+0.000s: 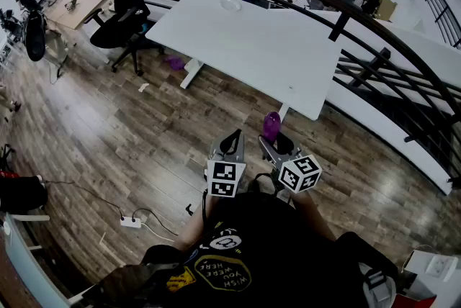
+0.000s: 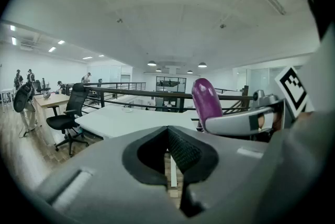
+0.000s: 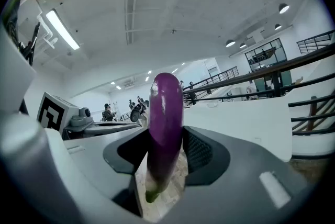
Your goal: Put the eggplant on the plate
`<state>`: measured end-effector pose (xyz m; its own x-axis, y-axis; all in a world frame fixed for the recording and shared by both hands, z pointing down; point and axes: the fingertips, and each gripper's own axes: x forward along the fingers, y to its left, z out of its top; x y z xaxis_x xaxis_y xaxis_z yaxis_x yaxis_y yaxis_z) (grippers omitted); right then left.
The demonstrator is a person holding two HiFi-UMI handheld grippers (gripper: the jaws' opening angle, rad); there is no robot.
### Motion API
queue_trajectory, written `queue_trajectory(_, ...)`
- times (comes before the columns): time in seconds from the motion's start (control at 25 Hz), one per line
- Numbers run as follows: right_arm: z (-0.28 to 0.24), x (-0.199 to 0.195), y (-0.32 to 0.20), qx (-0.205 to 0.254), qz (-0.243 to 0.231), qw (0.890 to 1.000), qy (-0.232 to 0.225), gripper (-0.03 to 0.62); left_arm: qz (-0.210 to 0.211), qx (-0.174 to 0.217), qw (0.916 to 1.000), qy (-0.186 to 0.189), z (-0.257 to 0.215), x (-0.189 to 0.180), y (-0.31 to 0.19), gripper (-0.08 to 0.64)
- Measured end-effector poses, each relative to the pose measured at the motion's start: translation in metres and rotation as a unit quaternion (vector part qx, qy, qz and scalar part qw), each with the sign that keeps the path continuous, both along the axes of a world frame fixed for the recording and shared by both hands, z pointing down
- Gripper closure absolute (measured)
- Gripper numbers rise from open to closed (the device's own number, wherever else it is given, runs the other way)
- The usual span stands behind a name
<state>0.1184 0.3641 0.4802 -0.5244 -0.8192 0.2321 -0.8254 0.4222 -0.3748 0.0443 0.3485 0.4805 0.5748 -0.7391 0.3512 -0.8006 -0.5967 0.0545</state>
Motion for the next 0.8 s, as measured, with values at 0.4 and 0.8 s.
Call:
queue_trajectory(0.4,0.001,-0.009,-0.002,0.002,0.000,1.000,0.001,0.390,0.001,-0.001,1.0000,-0.001,0.001,-0.009,-0.003,0.555)
queue_trajectory(0.8,-0.006,-0.045,-0.007,0.011,-0.032,0.999,-0.006,0.388,0.004,0.005,1.0000,0.001,-0.003,-0.031,-0.009,0.555)
